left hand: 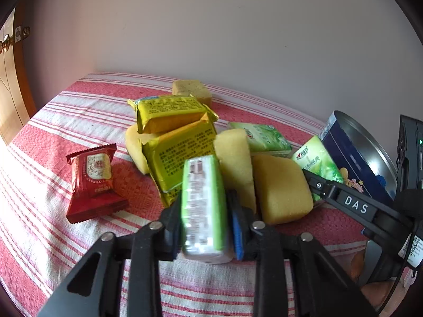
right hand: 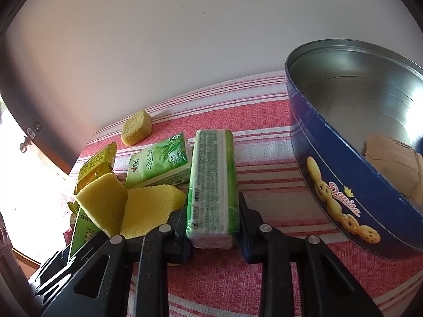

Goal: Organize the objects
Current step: 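Grasp the white-green tissue pack with the right gripper while the left gripper grasps the green tissue pack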

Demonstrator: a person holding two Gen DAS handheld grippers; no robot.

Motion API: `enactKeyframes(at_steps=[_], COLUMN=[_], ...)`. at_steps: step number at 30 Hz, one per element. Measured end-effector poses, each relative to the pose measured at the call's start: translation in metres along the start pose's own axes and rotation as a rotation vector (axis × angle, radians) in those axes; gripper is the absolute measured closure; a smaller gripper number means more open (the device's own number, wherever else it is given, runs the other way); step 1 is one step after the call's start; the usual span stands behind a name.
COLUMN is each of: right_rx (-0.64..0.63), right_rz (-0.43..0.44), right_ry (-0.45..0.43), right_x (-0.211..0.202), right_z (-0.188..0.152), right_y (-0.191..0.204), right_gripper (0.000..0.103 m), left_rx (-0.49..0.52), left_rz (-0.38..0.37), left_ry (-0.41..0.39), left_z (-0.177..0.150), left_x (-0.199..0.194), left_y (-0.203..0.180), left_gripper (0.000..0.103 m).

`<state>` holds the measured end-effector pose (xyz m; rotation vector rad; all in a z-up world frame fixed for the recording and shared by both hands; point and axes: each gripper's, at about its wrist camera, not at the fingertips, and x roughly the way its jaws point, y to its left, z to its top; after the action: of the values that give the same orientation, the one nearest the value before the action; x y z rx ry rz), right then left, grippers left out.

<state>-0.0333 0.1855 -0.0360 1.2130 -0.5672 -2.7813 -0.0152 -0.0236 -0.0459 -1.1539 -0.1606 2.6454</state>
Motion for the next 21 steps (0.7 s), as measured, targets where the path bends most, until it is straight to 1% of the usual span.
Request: enactKeyframes(at_steps=[2, 5, 9, 13, 16, 19, 21], right_rx=[-0.004, -0.016, -0.024, -0.064, -0.102, -0.161, -0.182], right_rz=[0.016, 0.034, 0.070, 0.102, 0.116, 0.117, 0.126], right_ry=[-0.014, -0.069, -0.164, -0.237, -0.278, -0.335, -0.367], right_x=[-0.005, -0.019, -0.045, -0.069, -0.083, -0.099, -0.106], right_z=[-0.002, -0.003, -0.002, -0.003, -0.005, -0.007, -0.006], right_y=[0.000, 0.001, 0.001, 0.003, 0.005, 0.005, 0.001], right_gripper=[0.075, 0.075, 0.075, 0.075, 0.075, 0.075, 0.075], left_rx=[0.012, -0.001, -0.029, -0.033, -0.031, -0.003, 0.020], left_rz=[0.001, -0.018, -0.042, -0.039, -0.042, -0.045, -0.048], left_ry=[-0.013, -0.057, -0.165, -0.272, -0.285, -0.293, -0.307], left_z=[-0.001, 0.003, 0.004, 0.003, 0.001, 0.001, 0.008], left_x=[-0.003, -0.011, -0.030, -0.045, -0.050, -0.052, -0.052], left_y=[-0.002, 0.001, 0.005, 0.004, 0.000, -0.015, -0.027], left_gripper=[0.078, 0.078, 0.078, 0.078, 0.078, 0.078, 0.078])
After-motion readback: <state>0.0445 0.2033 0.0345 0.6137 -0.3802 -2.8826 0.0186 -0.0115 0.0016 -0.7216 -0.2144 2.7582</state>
